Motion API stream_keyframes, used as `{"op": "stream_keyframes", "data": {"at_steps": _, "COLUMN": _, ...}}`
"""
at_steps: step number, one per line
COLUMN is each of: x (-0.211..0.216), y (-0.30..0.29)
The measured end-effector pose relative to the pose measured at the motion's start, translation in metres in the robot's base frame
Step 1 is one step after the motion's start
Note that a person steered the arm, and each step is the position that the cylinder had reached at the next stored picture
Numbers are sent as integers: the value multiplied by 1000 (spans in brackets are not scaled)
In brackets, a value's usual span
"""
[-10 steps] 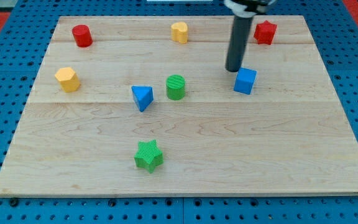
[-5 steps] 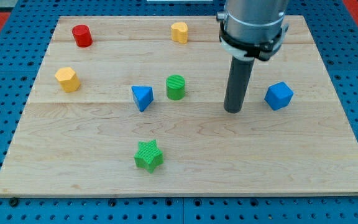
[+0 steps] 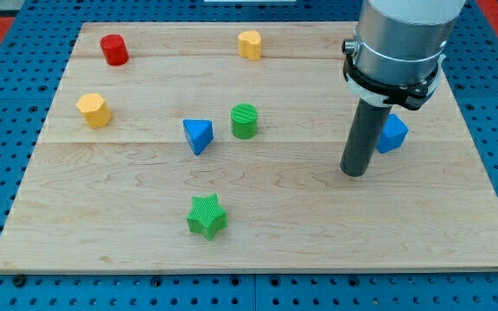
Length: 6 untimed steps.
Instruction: Push the cube parallel to the green circle
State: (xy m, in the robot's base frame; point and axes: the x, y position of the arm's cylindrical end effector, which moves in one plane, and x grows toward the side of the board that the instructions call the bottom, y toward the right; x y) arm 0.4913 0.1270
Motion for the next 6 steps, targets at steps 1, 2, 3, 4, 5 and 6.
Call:
{"op": "stream_keyframes", "data": {"at_steps": 1, "x": 0, "y": 11}}
{"op": "stream_keyframes", "data": {"at_steps": 2, "x": -27, "y": 48}}
{"op": "stream_keyframes", "data": {"at_steps": 3, "x": -47, "y": 50}}
{"op": "stream_keyframes", "data": {"at_steps": 4, "x": 1, "y": 59}}
{"op": "stream_keyframes", "data": {"at_steps": 5, "x": 9, "y": 87}}
{"op": "stream_keyframes", "data": {"at_steps": 6, "x": 10, "y": 88}}
